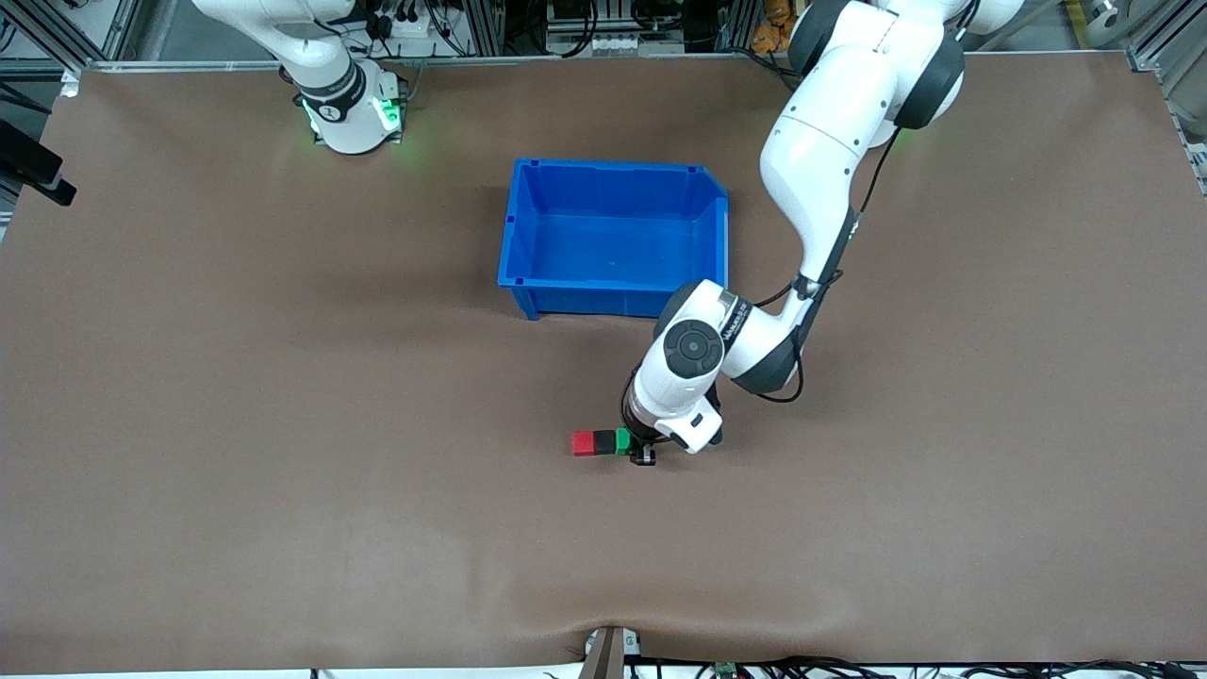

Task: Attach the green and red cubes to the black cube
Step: 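Lower the green cube against the black cube's free side with the left gripper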

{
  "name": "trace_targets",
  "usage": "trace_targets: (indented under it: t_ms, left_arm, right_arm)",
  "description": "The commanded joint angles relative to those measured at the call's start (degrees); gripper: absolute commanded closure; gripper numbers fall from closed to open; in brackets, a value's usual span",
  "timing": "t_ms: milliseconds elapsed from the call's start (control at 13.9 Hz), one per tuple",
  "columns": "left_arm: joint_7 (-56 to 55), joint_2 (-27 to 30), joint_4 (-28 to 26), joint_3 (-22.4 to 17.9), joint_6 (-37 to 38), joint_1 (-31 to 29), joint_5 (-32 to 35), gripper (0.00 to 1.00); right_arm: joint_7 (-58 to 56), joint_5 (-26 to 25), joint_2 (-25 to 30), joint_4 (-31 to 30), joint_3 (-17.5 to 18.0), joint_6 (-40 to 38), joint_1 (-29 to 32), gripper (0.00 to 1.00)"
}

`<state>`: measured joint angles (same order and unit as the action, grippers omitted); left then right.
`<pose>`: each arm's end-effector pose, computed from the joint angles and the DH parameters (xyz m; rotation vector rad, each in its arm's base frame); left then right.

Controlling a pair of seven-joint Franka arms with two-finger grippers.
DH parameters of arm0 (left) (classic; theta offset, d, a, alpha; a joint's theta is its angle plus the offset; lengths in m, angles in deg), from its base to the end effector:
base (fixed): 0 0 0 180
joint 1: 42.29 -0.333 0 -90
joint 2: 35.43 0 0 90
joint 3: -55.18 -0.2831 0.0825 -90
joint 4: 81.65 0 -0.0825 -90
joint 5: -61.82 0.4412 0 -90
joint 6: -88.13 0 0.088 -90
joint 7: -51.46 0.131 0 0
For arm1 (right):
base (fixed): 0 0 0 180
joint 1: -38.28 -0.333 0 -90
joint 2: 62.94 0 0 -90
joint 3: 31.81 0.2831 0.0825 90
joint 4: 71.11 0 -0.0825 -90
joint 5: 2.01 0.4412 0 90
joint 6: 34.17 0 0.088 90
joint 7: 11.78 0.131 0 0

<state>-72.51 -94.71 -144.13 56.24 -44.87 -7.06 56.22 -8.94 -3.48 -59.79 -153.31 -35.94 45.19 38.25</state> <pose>0.6582 -0.4824 0.1336 2.0417 2.1034 -0.0850 0.5712 -0.0459 0.6544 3.1141 -0.1962 0.0078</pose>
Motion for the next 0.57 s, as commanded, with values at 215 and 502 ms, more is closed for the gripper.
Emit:
trace_targets:
  t_ms: [215,502]
  left_arm:
    - [-1.2,-2.5,1.7,-0.2,-3.4,1.1,-1.0,1.00]
    - [-1.3,-3.5,1.6,-0.2,-4.1,1.2,-1.0,1.00]
  right_arm:
    - [-0.5,0.7,1.2,-1.3,-0.1,-0.5,-0.2,0.00]
    - [-0.5,2.1,1.2,-1.2,-0.3,-0.7,0.0,0.00]
